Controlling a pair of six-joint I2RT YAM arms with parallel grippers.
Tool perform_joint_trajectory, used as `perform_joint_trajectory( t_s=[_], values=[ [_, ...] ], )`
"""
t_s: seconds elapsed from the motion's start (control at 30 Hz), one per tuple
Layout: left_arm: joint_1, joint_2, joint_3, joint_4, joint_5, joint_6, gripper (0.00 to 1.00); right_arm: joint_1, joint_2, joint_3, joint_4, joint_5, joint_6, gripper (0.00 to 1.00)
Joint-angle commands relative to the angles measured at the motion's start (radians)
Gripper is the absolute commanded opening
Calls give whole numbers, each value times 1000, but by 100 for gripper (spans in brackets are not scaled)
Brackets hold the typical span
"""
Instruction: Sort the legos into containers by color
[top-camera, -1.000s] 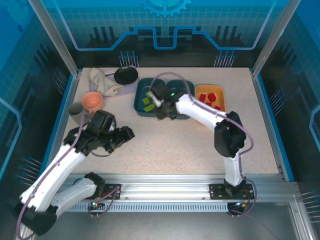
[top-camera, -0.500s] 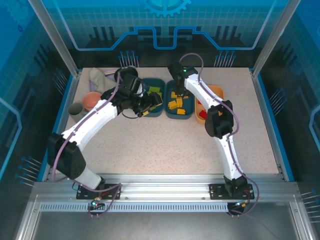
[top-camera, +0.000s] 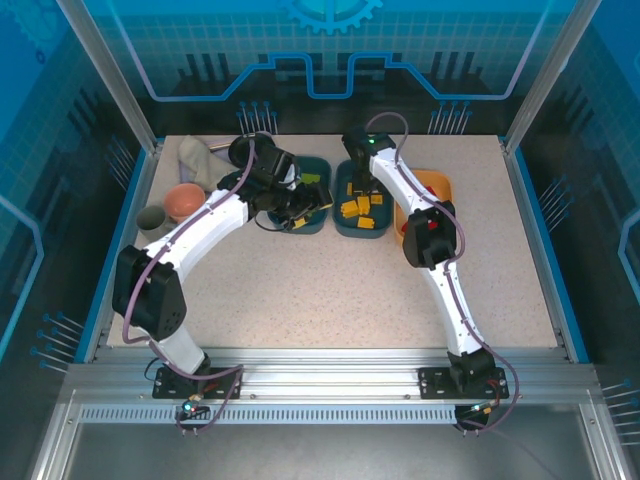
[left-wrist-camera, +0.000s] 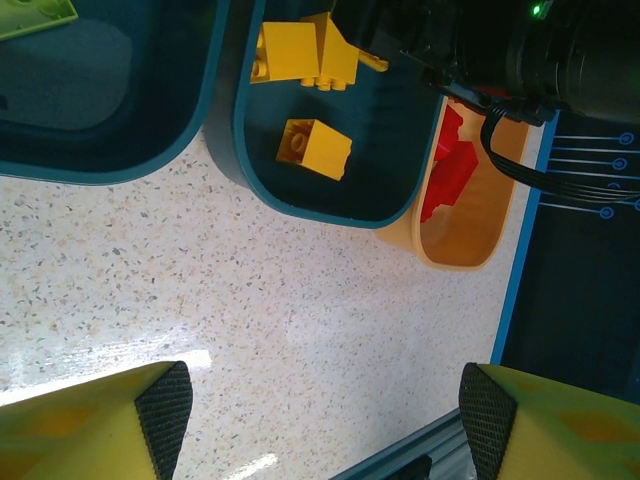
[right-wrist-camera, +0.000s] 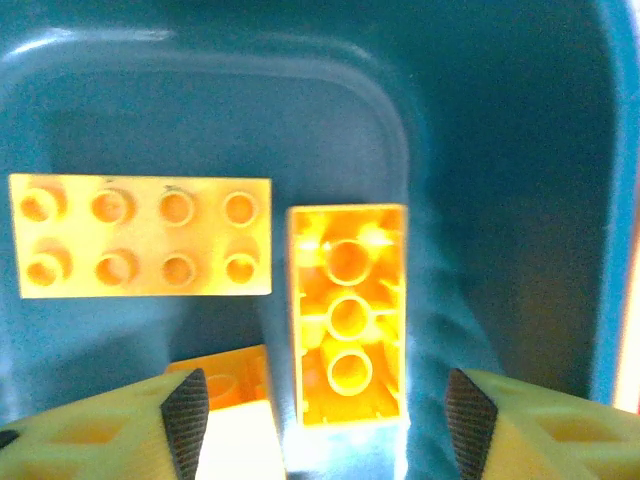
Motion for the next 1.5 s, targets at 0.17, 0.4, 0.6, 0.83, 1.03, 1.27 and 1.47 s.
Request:
perform_joint_trajectory(
  t_s=[0.17, 0.4, 0.6, 0.83, 1.03, 1.27, 1.47],
  values=[
    [8, -133, -15, -75, -70, 41, 98, 38, -239, -5, 59, -36, -54, 76],
    [16, -259, -33, -164, -65, 212, 99, 51, -837, -712, 477, -17, -155, 100],
    [-5, -343, 24, -365, -358, 441, 99, 45, -1259, -1137, 556, 40, -210, 100],
    [-4, -466, -155, -257, -667, 404, 99, -93, -1565, -1578, 668, 48, -152, 100],
    [21, -643, -652, 223, -905, 518, 99, -128, -1760, -2069, 1096, 225, -286, 100],
    [216, -502, -790, 353, -764, 637, 99, -196, -1620, -2220, 1460, 123, -382, 100],
    [330, -370, -902, 706, -659, 678, 99, -256, -1363, -2139, 1670, -34, -465, 100]
  ],
)
